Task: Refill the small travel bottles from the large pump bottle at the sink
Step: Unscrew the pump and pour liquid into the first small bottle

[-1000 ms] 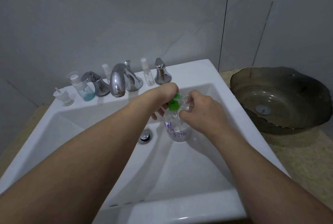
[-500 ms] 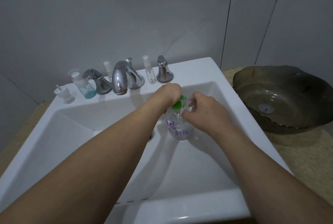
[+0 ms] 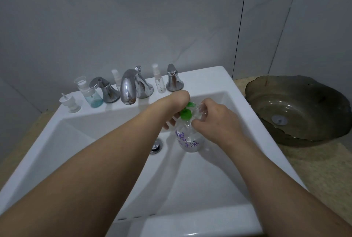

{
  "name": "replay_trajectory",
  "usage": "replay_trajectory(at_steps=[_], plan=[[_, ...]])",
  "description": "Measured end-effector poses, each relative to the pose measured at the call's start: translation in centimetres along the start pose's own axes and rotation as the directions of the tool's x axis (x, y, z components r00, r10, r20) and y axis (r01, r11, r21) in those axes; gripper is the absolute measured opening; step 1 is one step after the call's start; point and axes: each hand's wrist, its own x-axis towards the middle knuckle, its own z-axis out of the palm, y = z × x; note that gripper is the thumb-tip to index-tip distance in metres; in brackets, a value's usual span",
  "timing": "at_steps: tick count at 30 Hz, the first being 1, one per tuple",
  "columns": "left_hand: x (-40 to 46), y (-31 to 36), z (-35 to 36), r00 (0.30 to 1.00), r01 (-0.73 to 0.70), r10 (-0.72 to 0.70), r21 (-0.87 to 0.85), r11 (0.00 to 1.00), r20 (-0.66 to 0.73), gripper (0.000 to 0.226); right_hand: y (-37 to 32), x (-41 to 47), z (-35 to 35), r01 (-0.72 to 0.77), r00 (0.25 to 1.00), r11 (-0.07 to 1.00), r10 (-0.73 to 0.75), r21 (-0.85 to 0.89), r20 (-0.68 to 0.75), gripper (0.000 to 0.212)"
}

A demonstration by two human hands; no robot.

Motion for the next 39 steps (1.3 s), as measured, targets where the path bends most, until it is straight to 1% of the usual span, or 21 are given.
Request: replay_trajectory(at_steps=[3, 6, 7, 9, 11, 13, 15, 19, 24, 27, 30, 33, 35, 39], plan=[[-0.5, 0.2, 0.7, 0.996, -0.044, 0.044, 0.005, 0.999, -0.072, 0.033, 0.2, 0.1, 0.0, -0.023, 0.999, 1.000, 0.022, 0.003, 0.023, 0.026], [-0.3, 0.4, 1.5, 0.974, -0.113, 0.124, 0.071, 0.991, -0.187, 0.033, 0.5, 0.0, 0.3, -0.034, 0.998, 0.999, 0.034, -0.004, 0.053, 0.027], [-0.1, 0.4, 1.5, 0.968, -0.133, 0.150, 0.097, 0.986, -0.202, 0.033, 0.6, 0.1, 0.4, -0.047, 0.997, 0.999, 0.047, 0.000, 0.062, 0.027], [0.5, 0.4, 1.6, 0.963, -0.161, 0.190, 0.158, 0.974, -0.191, 0.032, 0.6, 0.1, 0.5, -0.070, 0.995, 0.997, 0.070, 0.008, 0.070, 0.027], [0.3, 0.3, 1.6, 0.969, -0.156, 0.187, 0.186, 0.970, -0.164, 0.031, 0.7, 0.2, 0.5, -0.066, 0.996, 0.998, 0.065, 0.004, 0.069, 0.027], [0.1, 0.2, 1.5, 0.973, -0.146, 0.169, 0.149, 0.978, -0.156, 0.031, 0.6, 0.2, 0.5, -0.050, 0.997, 0.999, 0.051, -0.005, 0.059, 0.027], [0.0, 0.2, 1.3, 0.984, -0.109, 0.118, 0.074, 0.991, -0.130, 0.033, 0.5, 0.1, 0.4, -0.034, 0.998, 0.999, 0.035, -0.025, 0.050, 0.027], [0.0, -0.2, 0.4, 1.000, -0.003, 0.001, -0.087, 0.996, -0.027, 0.033, 0.2, 0.1, 0.2, -0.013, 1.000, 1.000, 0.013, -0.006, -0.014, 0.025], [0.7, -0.3, -0.2, 0.999, 0.026, -0.022, -0.083, 0.996, 0.046, 0.037, 0.1, 0.1, 0.2, 0.003, 1.000, 1.000, -0.003, 0.007, -0.027, 0.025], [0.9, -0.1, -0.1, 0.999, 0.035, -0.032, -0.048, 0.998, 0.044, 0.037, 0.1, 0.1, 0.2, 0.004, 1.000, 1.000, -0.004, -0.001, -0.027, 0.024], [0.6, 0.1, 0.2, 0.999, 0.046, -0.046, -0.012, 0.999, 0.012, 0.040, 0.1, 0.1, 0.2, -0.008, 1.000, 1.000, 0.008, 0.001, -0.020, 0.024], [0.3, 0.3, 0.4, 0.998, 0.056, -0.057, 0.016, 0.998, 0.026, 0.043, 0.2, 0.1, 0.2, -0.020, 1.000, 1.000, 0.020, -0.010, 0.024, 0.027], [0.1, 0.5, 0.7, 0.999, 0.033, -0.034, 0.053, 0.998, 0.015, 0.040, 0.4, 0.0, 0.2, -0.039, 0.998, 0.999, 0.039, -0.007, 0.052, 0.027], [0.7, 0.6, 1.2, 0.999, 0.037, -0.037, 0.027, 0.999, -0.006, 0.039, 0.6, 0.1, 0.4, -0.072, 0.995, 0.997, 0.071, 0.002, 0.063, 0.027]])
